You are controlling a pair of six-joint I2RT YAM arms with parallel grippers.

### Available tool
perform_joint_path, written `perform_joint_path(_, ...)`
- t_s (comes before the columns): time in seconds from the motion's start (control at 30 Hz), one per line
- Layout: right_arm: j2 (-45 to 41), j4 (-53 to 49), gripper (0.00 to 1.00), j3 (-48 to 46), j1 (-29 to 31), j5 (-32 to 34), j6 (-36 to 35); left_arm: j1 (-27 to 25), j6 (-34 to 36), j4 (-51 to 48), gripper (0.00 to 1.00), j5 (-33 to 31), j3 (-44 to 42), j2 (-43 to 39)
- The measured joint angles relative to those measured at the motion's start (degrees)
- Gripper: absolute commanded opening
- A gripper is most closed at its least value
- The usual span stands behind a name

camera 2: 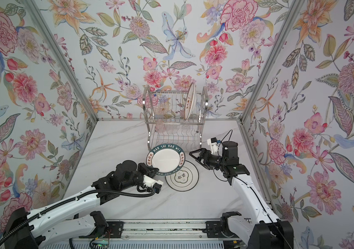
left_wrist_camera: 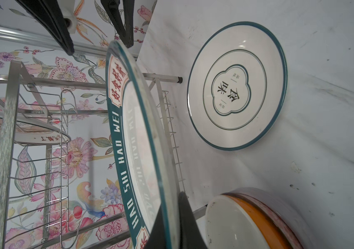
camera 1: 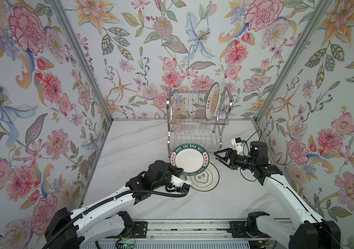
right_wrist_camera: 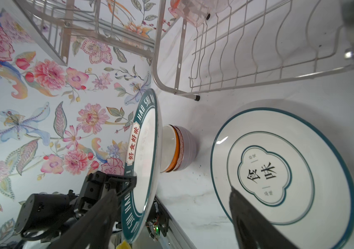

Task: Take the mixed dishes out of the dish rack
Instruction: 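Carry the green-rimmed plate toward the robot over the white plate with the left gripper, then grasp the green-rimmed plate's rim with the right gripper while the left gripper holds it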

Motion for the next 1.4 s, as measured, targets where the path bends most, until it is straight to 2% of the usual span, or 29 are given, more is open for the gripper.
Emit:
perform_joint_path(0.1, 3.1, -1.6, 0.73, 1.8, 1.6, 0.0, -1.5, -0.2, 1.8, 1.6, 0.00, -0.3, 0.0, 1.9)
perform_joint_path(0.33, 9.2, -6.1, 0.56, 6.8, 4.4, 1.3, -5.6, -0.9, 5.0, 3.9, 0.00, -1.4, 0.0, 4.7)
perform_joint_path(0.53, 13.1, -8.5, 0.44, 7.2, 6.2, 3.1, -7.3, -2.4, 7.6, 5.4, 0.00, -3.0, 0.0, 7.1)
perform_joint_path(0.8, 14.1, -9.7, 0.26, 7.6, 6.4, 3.7, -8.4, -3.0, 8.5, 6.6, 0.00, -3.2, 0.0, 8.1)
perform_joint_path(1.1, 16.4, -10.1, 0.11, 8.7, 6.4, 3.0, -8.5, -3.0, 8.6, 7.2, 0.00, -4.2, -0.1, 9.1)
perform_joint_path(1.2, 16.5, -10.0, 0.00, 8.8, 6.1, 1.9, -8.4, -3.0, 7.8, 7.3, 0.00, -4.2, -0.2, 9.1)
perform_joint_path(1.27, 16.5, -10.0, 0.00, 9.1, 5.8, 1.5, -8.5, -3.0, 7.4, 7.8, 0.00, -4.4, -0.2, 9.1)
perform_joint_path(1.3, 16.5, -10.0, 0.00, 9.3, 5.8, 1.5, -8.5, -3.0, 7.4, 8.0, 0.02, -4.5, -0.2, 9.1)
perform_joint_path(1.33, 16.5, -10.0, 0.00, 9.4, 5.6, 1.4, -8.4, -3.0, 7.3, 8.2, 0.14, -4.5, -0.2, 9.1)
perform_joint_path(1.4, 16.2, -10.1, 0.00, 9.4, 5.5, 1.4, -8.4, -3.0, 7.7, 8.7, 0.51, -4.6, -0.2, 9.1)
